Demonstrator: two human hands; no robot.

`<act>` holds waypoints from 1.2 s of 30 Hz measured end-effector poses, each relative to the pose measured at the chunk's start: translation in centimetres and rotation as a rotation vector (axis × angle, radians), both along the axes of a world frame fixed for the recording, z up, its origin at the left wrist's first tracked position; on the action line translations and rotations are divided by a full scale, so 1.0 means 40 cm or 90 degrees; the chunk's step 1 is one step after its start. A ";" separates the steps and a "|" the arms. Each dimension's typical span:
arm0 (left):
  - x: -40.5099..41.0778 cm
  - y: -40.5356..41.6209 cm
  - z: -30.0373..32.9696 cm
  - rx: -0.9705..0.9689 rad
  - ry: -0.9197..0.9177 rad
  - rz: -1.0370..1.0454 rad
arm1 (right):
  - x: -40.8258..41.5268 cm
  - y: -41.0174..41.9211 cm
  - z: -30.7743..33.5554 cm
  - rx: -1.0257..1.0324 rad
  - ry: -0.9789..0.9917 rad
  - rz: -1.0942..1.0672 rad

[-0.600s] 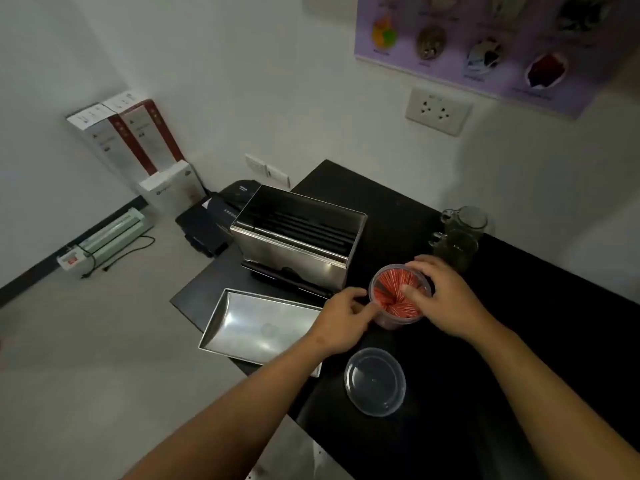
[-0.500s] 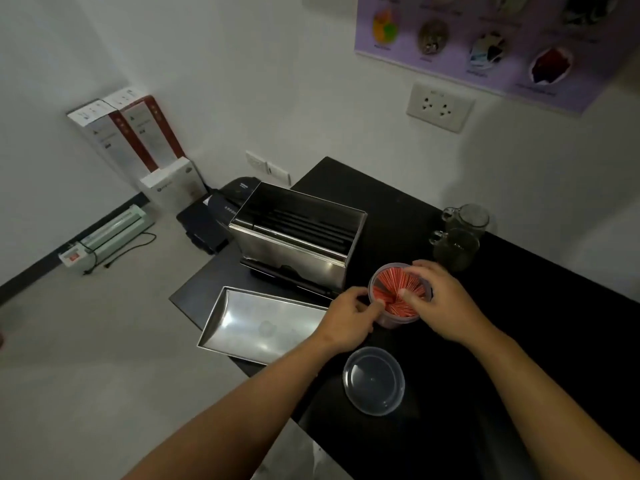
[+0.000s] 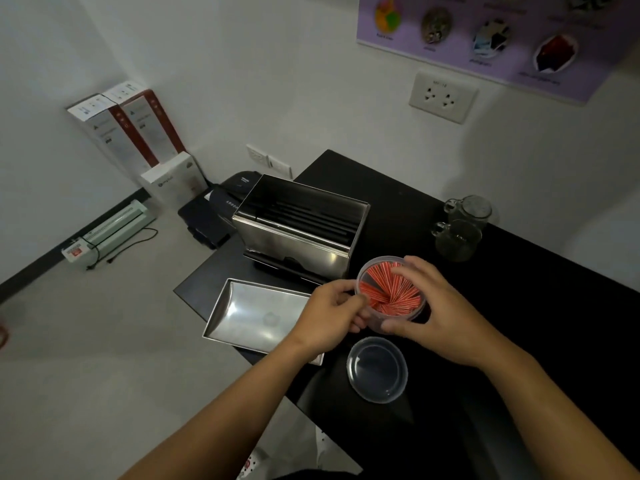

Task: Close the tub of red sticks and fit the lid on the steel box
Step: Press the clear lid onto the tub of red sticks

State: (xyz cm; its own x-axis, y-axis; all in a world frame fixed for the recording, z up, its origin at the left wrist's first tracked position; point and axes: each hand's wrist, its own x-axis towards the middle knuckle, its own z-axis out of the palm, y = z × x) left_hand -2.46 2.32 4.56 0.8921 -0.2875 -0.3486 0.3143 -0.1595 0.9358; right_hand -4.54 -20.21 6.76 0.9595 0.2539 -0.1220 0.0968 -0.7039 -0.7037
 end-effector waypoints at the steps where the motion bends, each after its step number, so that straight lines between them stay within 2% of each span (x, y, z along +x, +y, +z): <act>1: -0.009 0.018 0.009 -0.003 0.003 0.002 | -0.011 0.015 0.002 -0.002 -0.011 0.004; 5: -0.053 0.089 0.036 0.003 -0.029 0.006 | -0.052 0.082 0.002 0.055 -0.037 -0.046; 9: -0.095 0.159 0.028 0.052 -0.131 0.060 | -0.089 0.160 0.021 0.204 -0.006 -0.089; 12: -0.120 0.206 0.012 -0.036 -0.012 0.122 | -0.110 0.223 0.019 0.298 -0.007 -0.118; 17: -0.158 0.249 -0.024 -0.273 0.198 0.098 | -0.154 0.320 0.001 0.384 0.016 -0.102; 19: -0.169 0.259 -0.030 -0.312 0.232 0.105 | -0.165 0.342 -0.007 0.377 0.010 -0.100; 21: -0.178 0.266 -0.035 -0.312 0.219 0.134 | -0.171 0.351 -0.007 0.370 0.027 -0.092; 25: -0.190 0.283 -0.049 -0.247 0.142 0.205 | -0.178 0.339 -0.013 0.327 0.069 -0.060; 29: -0.185 0.304 -0.040 -0.226 0.134 0.259 | -0.167 0.302 -0.022 0.272 0.002 -0.118; 32: -0.179 0.322 -0.038 -0.265 0.136 0.272 | -0.145 0.268 -0.046 0.088 0.008 -0.137; 36: -0.173 0.345 -0.050 -0.375 0.155 0.276 | -0.130 0.226 -0.109 -0.216 0.117 -0.095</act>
State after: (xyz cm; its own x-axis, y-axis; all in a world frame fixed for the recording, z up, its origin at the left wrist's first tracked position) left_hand -9.38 16.13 2.56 0.8853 -0.1294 -0.4466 0.4427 0.5283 0.7245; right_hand -9.73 -11.17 2.40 0.9372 0.0293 -0.3476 -0.1297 -0.8957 -0.4252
